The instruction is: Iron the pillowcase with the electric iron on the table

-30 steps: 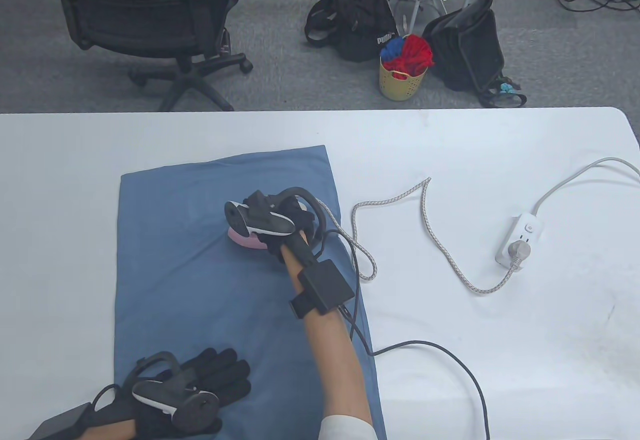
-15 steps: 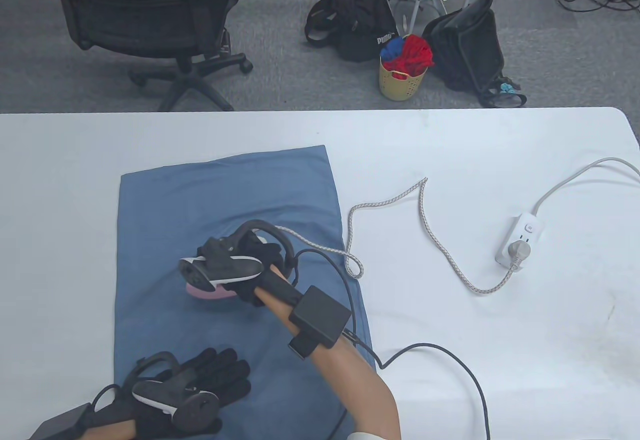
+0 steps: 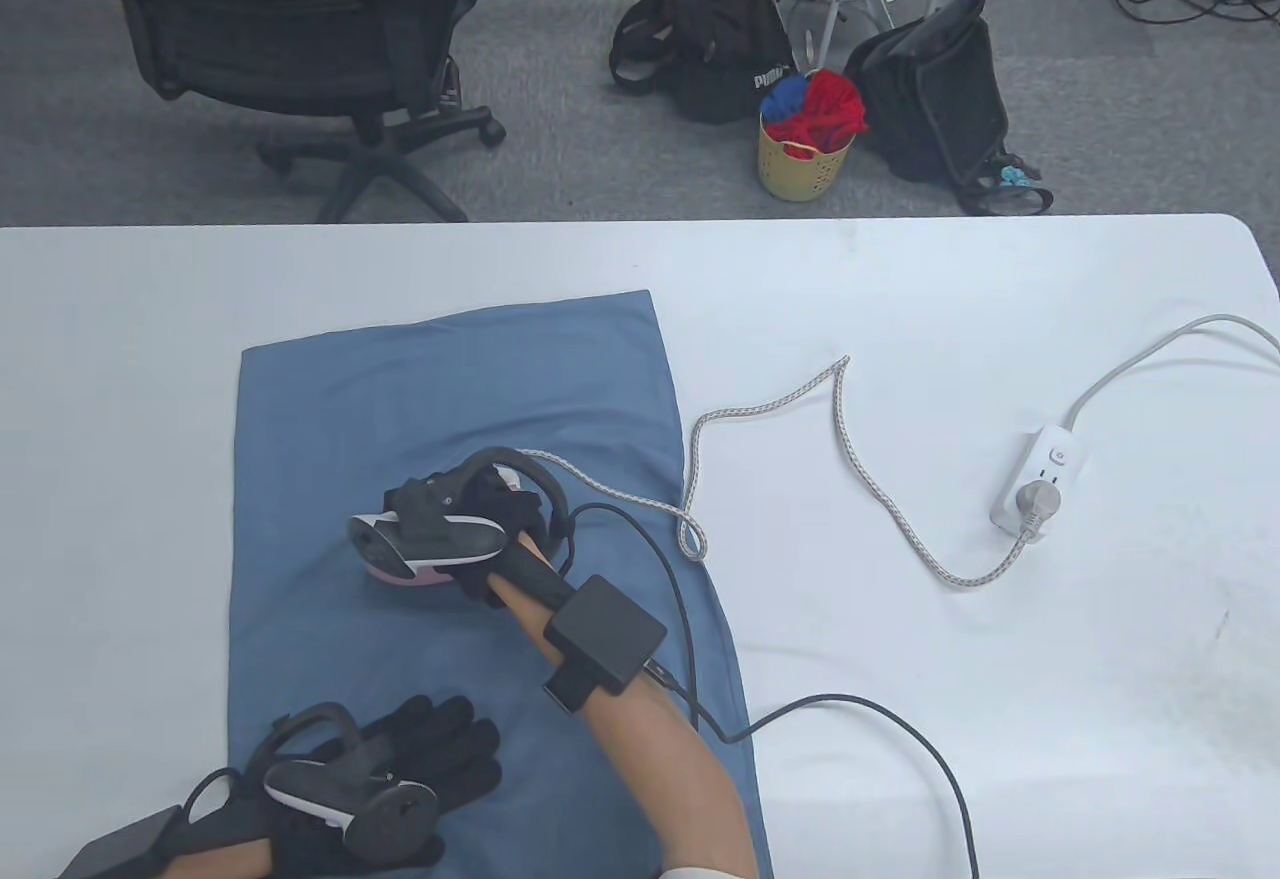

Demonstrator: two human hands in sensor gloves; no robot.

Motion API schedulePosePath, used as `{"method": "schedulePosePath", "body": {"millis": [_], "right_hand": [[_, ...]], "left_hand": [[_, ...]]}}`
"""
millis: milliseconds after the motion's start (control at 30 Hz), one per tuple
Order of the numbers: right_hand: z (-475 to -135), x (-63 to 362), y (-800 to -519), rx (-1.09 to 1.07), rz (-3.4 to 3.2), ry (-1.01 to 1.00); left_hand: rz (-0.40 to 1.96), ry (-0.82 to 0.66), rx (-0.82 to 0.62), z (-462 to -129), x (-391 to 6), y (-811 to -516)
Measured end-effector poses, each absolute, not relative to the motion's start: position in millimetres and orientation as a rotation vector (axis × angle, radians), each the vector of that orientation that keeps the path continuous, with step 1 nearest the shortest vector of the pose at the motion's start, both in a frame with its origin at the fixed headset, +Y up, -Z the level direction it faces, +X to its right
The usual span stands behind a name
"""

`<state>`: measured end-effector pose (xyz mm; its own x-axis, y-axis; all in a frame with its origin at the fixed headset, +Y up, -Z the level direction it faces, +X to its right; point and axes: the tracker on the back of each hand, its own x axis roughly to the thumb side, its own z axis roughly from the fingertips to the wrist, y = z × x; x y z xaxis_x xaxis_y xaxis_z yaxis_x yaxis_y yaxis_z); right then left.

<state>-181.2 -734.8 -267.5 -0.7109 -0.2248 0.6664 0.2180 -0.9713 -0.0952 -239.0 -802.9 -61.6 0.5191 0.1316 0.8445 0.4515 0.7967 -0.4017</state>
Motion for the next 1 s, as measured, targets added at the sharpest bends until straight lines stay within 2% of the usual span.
{"method": "schedulePosePath", "body": {"millis": [367,600,767,867,1000], "right_hand": [[-314,-190,-733,-0.891,-2.755,-0.017],[-320,-187,-726,-0.828,-2.769,-0.030],[-299,-191,-711,-0.907,-2.722,0.058],[-262,-204,-696,-1.075,-2.702,-0.002],[-224,-222,-709,-1.282,-2.560,-0.066]], "left_hand": [[-0.208,-1.025,-0.647,-61,-239,-803],[-0.207,-1.025,-0.647,-61,-239,-803],[-0.207,-1.024,-0.646,-61,-239,-803],[-0.205,-1.025,-0.649,-62,-239,-803],[-0.210,-1.023,-0.645,-61,-239,-803]]}}
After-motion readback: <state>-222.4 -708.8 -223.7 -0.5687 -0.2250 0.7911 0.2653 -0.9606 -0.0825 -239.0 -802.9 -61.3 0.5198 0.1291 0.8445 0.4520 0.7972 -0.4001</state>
